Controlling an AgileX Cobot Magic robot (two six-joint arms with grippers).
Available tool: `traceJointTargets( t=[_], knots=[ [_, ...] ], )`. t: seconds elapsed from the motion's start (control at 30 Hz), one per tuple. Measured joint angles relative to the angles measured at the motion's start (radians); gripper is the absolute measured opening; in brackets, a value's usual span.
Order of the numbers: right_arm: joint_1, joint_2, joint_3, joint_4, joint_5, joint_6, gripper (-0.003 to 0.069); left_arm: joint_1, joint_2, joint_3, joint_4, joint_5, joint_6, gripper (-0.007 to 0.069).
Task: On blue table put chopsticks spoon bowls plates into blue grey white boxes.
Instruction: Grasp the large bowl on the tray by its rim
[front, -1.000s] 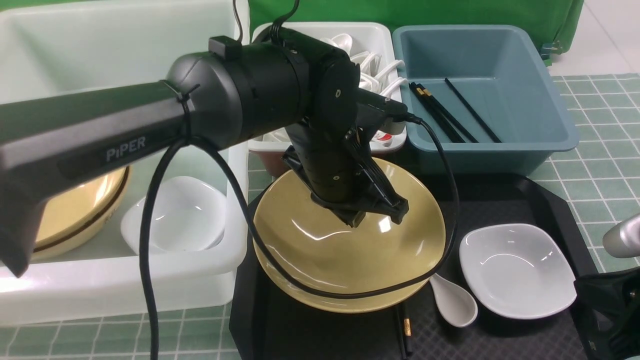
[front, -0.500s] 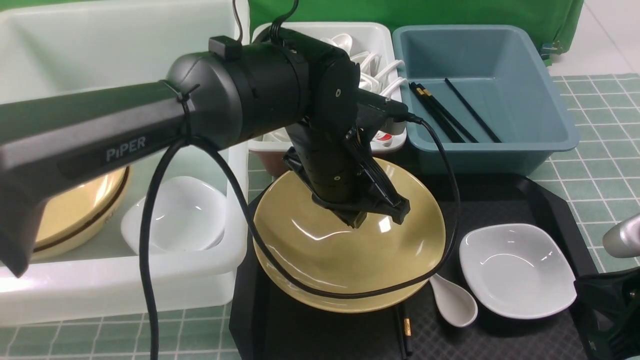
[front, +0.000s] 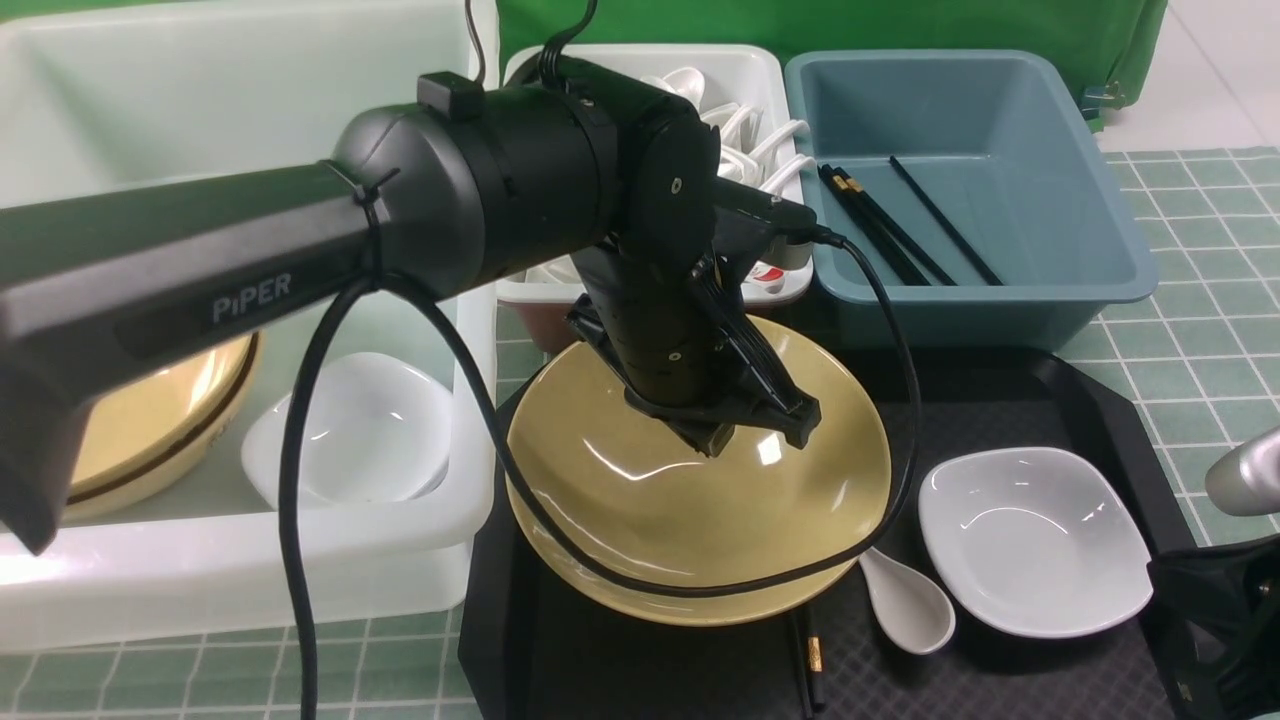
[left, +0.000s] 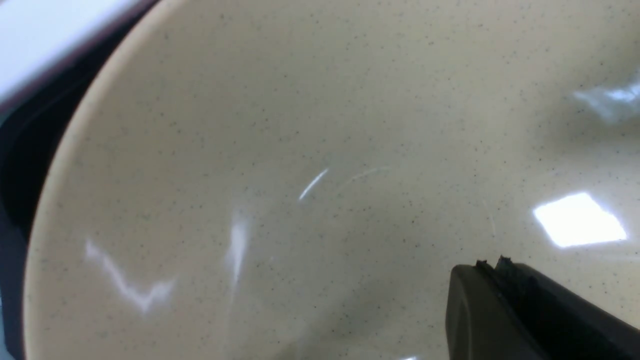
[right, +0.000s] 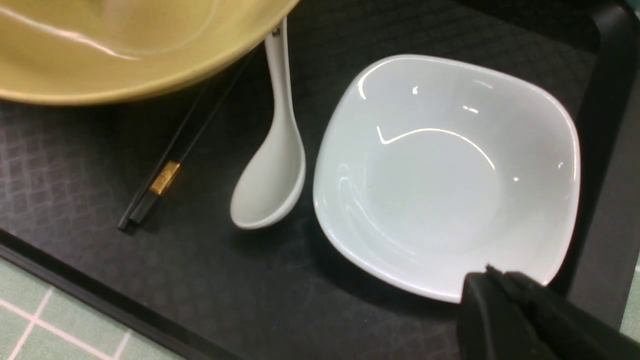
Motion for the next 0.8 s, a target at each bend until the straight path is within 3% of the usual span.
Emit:
traceJointTargets(
  t=[0.8],
  knots=[
    [0.0, 0.0, 0.0, 0.0, 0.02, 0.0, 0.0047, 0.0, 0.0, 0.0, -0.04, 0.0, 0.007, 0.0004]
  ],
)
